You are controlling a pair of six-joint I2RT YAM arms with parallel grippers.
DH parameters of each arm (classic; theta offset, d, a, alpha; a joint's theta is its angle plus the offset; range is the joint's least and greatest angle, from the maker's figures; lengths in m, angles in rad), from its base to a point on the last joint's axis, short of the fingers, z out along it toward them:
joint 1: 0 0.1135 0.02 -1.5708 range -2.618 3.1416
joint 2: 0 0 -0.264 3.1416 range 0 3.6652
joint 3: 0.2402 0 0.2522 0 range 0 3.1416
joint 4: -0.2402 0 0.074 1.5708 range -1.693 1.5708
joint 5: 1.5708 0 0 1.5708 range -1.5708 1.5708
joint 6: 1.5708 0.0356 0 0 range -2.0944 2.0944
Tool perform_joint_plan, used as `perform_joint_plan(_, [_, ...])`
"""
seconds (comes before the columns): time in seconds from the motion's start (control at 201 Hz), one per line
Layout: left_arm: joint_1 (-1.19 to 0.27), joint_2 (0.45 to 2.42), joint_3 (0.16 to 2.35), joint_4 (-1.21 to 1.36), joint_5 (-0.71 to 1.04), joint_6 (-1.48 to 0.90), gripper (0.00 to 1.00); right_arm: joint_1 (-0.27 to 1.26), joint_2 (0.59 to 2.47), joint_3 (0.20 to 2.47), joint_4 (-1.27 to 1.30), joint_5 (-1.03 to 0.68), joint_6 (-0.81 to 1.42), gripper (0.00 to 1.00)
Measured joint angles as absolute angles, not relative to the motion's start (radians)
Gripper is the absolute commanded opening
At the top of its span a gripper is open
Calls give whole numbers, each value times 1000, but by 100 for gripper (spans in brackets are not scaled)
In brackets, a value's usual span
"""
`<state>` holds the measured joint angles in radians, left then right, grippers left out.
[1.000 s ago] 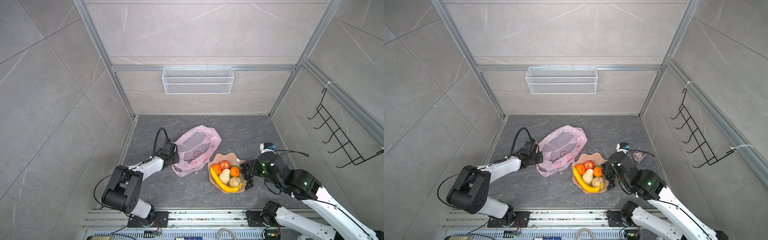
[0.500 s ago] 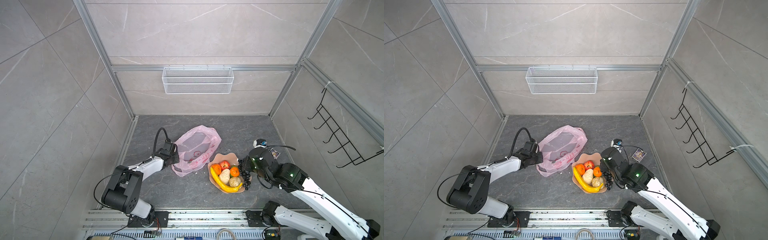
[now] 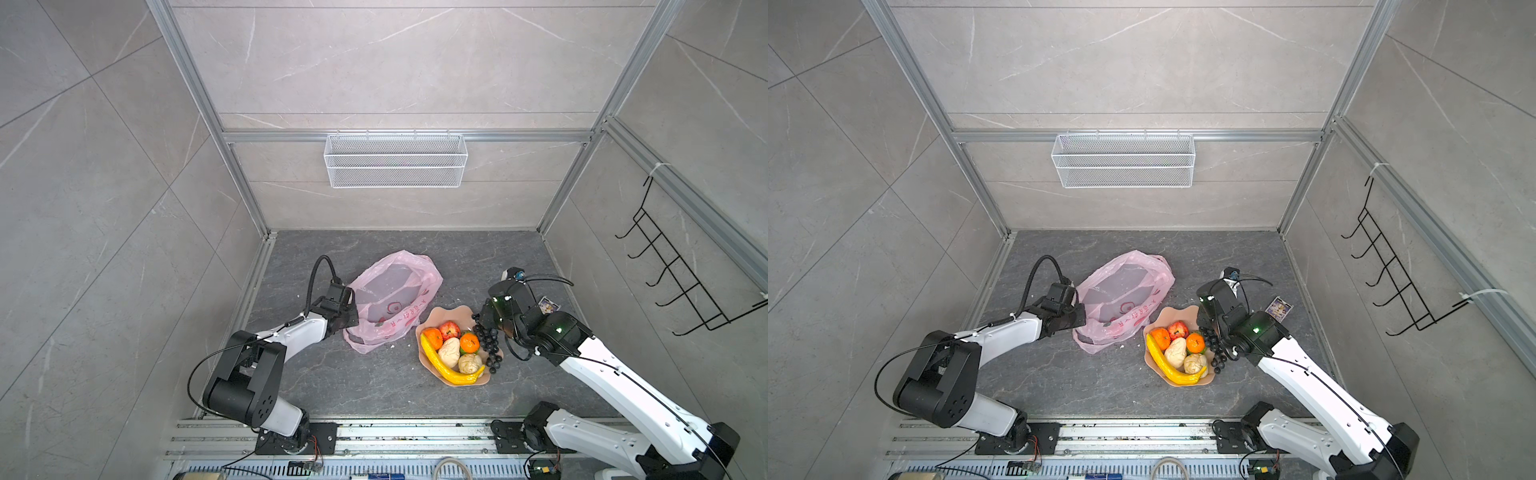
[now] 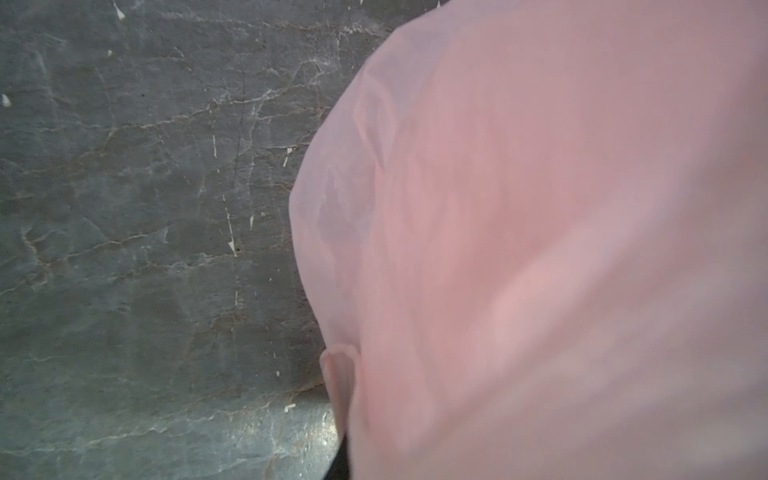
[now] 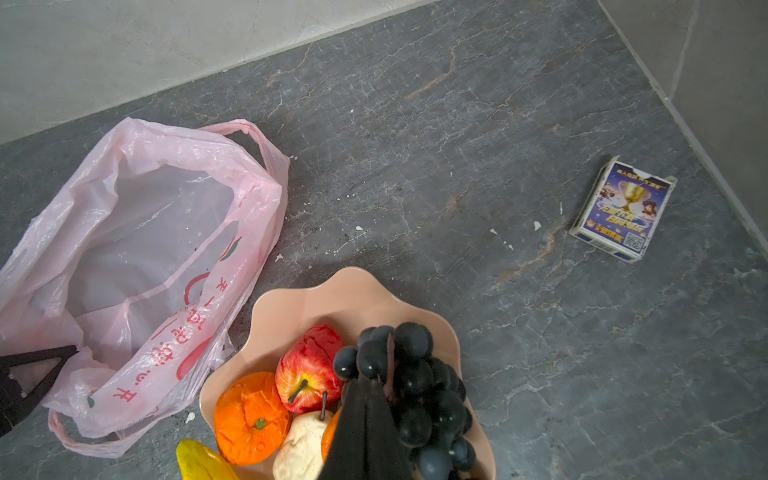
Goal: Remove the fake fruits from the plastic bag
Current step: 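Lower the grapes onto the fruit in the bowl and open the right gripper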
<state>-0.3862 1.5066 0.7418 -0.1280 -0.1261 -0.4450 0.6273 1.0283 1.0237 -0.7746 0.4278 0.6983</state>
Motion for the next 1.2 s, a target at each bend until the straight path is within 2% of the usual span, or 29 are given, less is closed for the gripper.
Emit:
perform_joint_plan(0.478, [-386,1507,742,-128,-125,-445,1,594,1127,991,-665,347,666,0])
perform_joint_plan(1.2, [-386,1507,742,-128,-125,-442,1,592,1298,979,-566,139,631,0])
